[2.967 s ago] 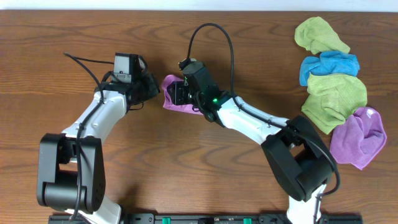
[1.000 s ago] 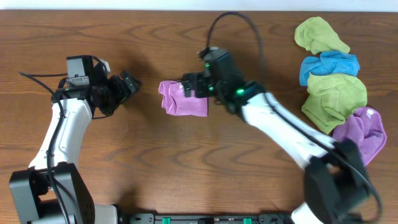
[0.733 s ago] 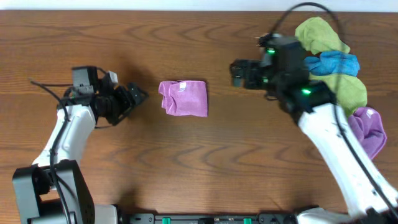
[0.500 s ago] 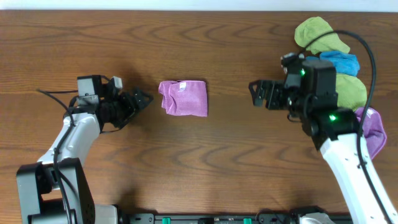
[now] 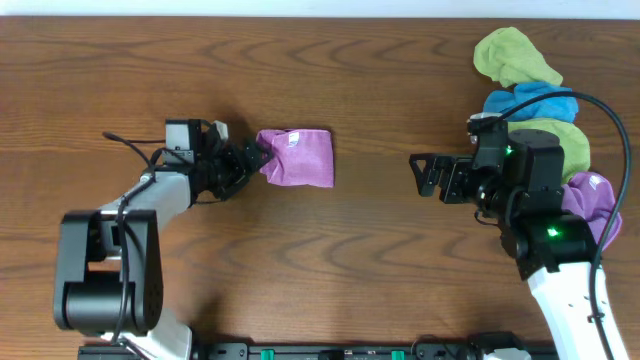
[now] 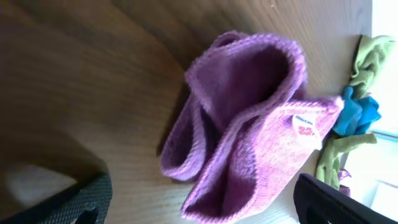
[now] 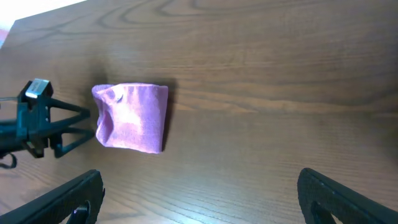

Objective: Fold the cloth
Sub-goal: 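Grasp the folded purple cloth with the left gripper and lift it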

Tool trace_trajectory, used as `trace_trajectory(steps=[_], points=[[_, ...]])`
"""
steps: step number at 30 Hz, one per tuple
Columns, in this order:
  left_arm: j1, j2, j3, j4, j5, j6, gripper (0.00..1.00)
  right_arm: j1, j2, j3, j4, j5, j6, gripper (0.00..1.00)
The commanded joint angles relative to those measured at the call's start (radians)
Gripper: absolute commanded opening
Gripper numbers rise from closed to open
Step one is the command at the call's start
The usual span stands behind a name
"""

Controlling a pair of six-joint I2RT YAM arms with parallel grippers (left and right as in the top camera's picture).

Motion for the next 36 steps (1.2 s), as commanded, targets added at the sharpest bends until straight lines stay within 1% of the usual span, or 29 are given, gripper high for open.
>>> trace_trajectory(steps=[1, 4, 6, 12, 14, 16, 17, 20, 21, 24, 28, 30, 32, 36], points=[[-0.016, 0.052, -0.002, 0.021, 0.008, -0.039, 0.95, -0.008, -0.006, -0.003, -0.004, -0.011, -0.013, 0.99], [-0.021, 0.084, -0.002, 0.061, 0.010, -0.063, 0.96, -0.008, -0.006, -0.003, -0.004, -0.011, -0.011, 0.99], [-0.025, 0.101, -0.002, 0.085, 0.011, -0.076, 0.98, -0.008, -0.006, -0.003, -0.004, -0.011, -0.008, 0.99], [-0.079, 0.168, -0.002, 0.158, -0.001, -0.078, 0.99, -0.008, -0.006, -0.003, -0.003, -0.012, -0.001, 0.99], [-0.106, 0.218, -0.002, 0.190, -0.001, -0.078, 0.91, -0.008, -0.006, -0.003, -0.003, -0.024, -0.001, 0.99], [-0.120, 0.253, -0.002, 0.208, 0.000, -0.078, 0.74, -0.008, -0.006, -0.003, -0.004, -0.026, -0.001, 0.99], [-0.126, 0.270, -0.002, 0.213, 0.001, -0.083, 0.56, -0.008, -0.006, -0.003, -0.004, -0.027, -0.001, 0.99], [-0.126, 0.282, -0.002, 0.224, 0.010, -0.085, 0.22, -0.008, -0.006, -0.003, -0.004, -0.027, 0.010, 0.99], [-0.126, 0.282, -0.001, 0.240, 0.017, -0.085, 0.06, -0.008, -0.006, -0.003, -0.004, -0.026, 0.010, 0.99], [-0.113, 0.277, 0.005, 0.314, 0.083, -0.087, 0.06, -0.008, -0.006, -0.003, -0.008, -0.026, 0.010, 0.99], [-0.053, 0.218, 0.072, 0.309, 0.142, -0.110, 0.06, -0.008, -0.006, -0.003, -0.022, -0.026, 0.010, 0.99], [-0.008, 0.160, 0.115, 0.280, 0.113, -0.135, 0.06, -0.008, -0.006, -0.003, -0.025, -0.026, 0.010, 0.99], [0.041, 0.096, 0.166, 0.247, 0.042, -0.177, 0.06, -0.008, -0.006, -0.003, -0.030, -0.026, 0.010, 0.99], [0.117, 0.051, 0.255, 0.231, -0.063, -0.270, 0.06, -0.008, -0.006, -0.003, -0.031, -0.026, 0.010, 0.99]])
